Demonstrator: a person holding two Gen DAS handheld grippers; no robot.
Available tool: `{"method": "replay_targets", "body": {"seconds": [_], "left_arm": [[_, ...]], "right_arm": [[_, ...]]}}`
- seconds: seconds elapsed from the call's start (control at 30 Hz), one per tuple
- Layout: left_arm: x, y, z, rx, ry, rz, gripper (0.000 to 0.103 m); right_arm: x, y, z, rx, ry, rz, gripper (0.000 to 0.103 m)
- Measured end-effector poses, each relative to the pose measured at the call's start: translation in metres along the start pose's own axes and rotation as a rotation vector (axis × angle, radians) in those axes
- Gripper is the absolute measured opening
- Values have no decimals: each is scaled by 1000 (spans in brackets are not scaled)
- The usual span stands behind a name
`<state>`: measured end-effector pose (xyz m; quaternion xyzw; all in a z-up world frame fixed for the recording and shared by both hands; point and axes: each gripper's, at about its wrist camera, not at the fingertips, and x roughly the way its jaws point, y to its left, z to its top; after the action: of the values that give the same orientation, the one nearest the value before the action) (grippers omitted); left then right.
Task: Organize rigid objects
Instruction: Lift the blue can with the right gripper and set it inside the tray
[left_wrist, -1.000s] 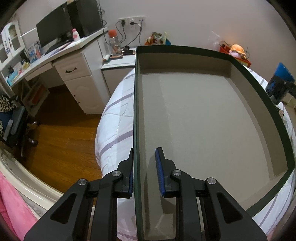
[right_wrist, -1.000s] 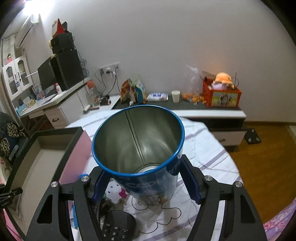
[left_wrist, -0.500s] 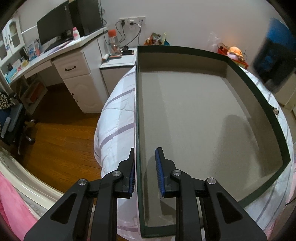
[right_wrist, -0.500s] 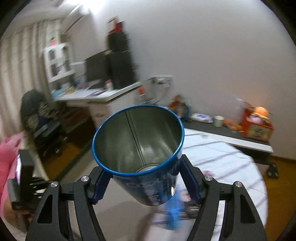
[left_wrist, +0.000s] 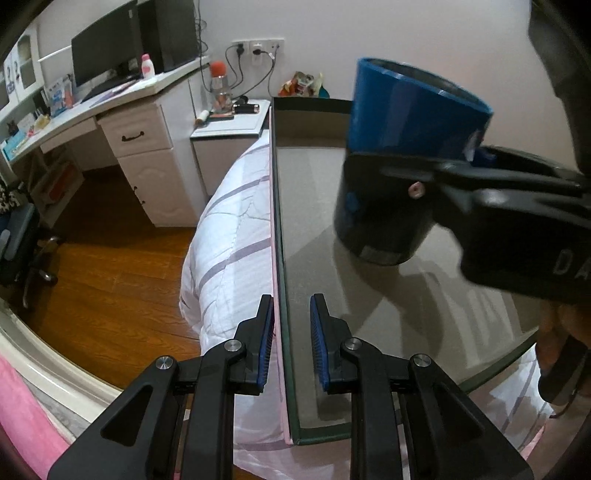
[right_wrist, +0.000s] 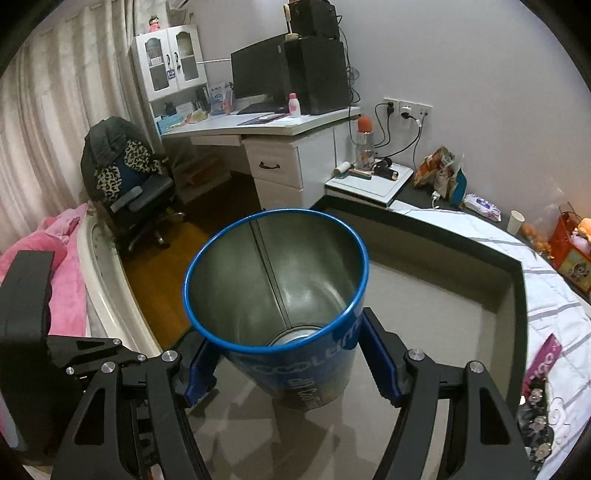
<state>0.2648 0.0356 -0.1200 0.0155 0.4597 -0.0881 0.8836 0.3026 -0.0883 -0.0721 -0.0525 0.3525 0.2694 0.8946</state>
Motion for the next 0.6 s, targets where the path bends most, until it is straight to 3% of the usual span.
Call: {"method": "replay_targets", "body": {"seconds": [0.2, 0.3, 0.6], "left_arm": [[-4, -1, -3, 3, -8, -5, 20], [-7, -1, -4, 3, -12, -7, 20], [-14, -2, -8, 3, -19, 4, 20]], "right_arm": [[3, 3, -2, 2, 36, 10, 72], [-6, 2, -4, 26, 11, 47, 79], [-50, -3, -10, 51, -83, 38, 80]]}}
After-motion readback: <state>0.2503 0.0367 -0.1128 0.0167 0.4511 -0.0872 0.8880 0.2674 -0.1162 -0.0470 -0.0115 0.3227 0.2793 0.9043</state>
